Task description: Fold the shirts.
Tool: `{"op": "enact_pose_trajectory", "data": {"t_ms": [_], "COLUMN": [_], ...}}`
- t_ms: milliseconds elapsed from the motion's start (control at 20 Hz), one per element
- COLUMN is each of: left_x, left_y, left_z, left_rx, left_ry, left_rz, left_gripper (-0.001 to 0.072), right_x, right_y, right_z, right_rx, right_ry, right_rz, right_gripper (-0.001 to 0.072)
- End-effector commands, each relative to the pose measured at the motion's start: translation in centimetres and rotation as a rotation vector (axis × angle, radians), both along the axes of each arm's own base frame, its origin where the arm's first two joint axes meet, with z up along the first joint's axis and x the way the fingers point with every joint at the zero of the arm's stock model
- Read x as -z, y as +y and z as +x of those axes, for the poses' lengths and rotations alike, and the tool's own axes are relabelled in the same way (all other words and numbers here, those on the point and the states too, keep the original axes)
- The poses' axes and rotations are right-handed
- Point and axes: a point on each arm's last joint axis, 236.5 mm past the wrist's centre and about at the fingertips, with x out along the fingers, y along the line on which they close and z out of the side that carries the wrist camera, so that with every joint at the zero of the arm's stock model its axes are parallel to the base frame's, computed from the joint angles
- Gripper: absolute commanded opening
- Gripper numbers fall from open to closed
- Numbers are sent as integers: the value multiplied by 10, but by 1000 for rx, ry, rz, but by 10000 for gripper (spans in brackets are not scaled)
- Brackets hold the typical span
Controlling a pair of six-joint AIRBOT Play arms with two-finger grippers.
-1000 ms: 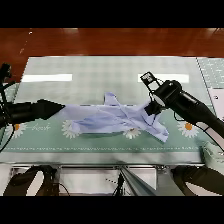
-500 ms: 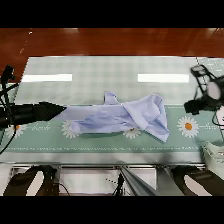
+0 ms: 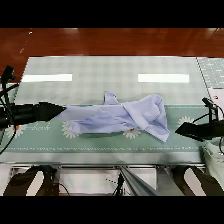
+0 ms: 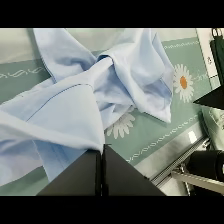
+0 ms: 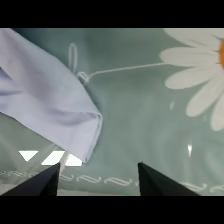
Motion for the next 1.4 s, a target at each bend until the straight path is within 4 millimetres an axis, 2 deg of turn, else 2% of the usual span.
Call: {"op": "enact_pose_trajectory", "data": {"t_ms": [0, 50, 100, 250, 400, 700, 800, 950, 1000, 1200, 1350], "left_x": [1, 1, 1, 1, 1, 0, -1, -3, -3, -3, -1], "left_y": [0, 0, 0, 0, 0, 1, 3, 6, 7, 10, 11], "left_z": [0, 0, 0, 0, 0, 1, 5, 13, 14, 21, 24], "left_rx": [0, 0, 0, 0, 0, -3, -22, -53, -57, -80, -86], "left_ry": [1, 1, 1, 1, 1, -1, -14, -36, -39, -48, -42], "left_rz": [4, 4, 4, 4, 4, 3, 4, 6, 6, 6, 5], "left_gripper": [25, 25, 25, 25, 25, 25, 24, 25, 25, 25, 25], "right_x": [17, 22, 23, 27, 44, 54, 62, 79, 82, 74, 75], "right_y": [18, 18, 18, 23, 28, 15, 25, 41, 42, 51, 51], "right_z": [3, 0, 3, 13, 2, 11, 9, -8, -13, -5, -8], "right_rx": [50, 42, 51, 107, 177, 330, 392, 425, 410, 366, 348], "right_ry": [-61, -56, -70, -110, -63, -66, -61, -14, -4, -56, -53], "right_rz": [97, 89, 93, 121, 140, 117, 166, 218, 212, 253, 246], "right_gripper": [561, 559, 520, 516, 516, 516, 505, 458, 411, 373, 345]}}
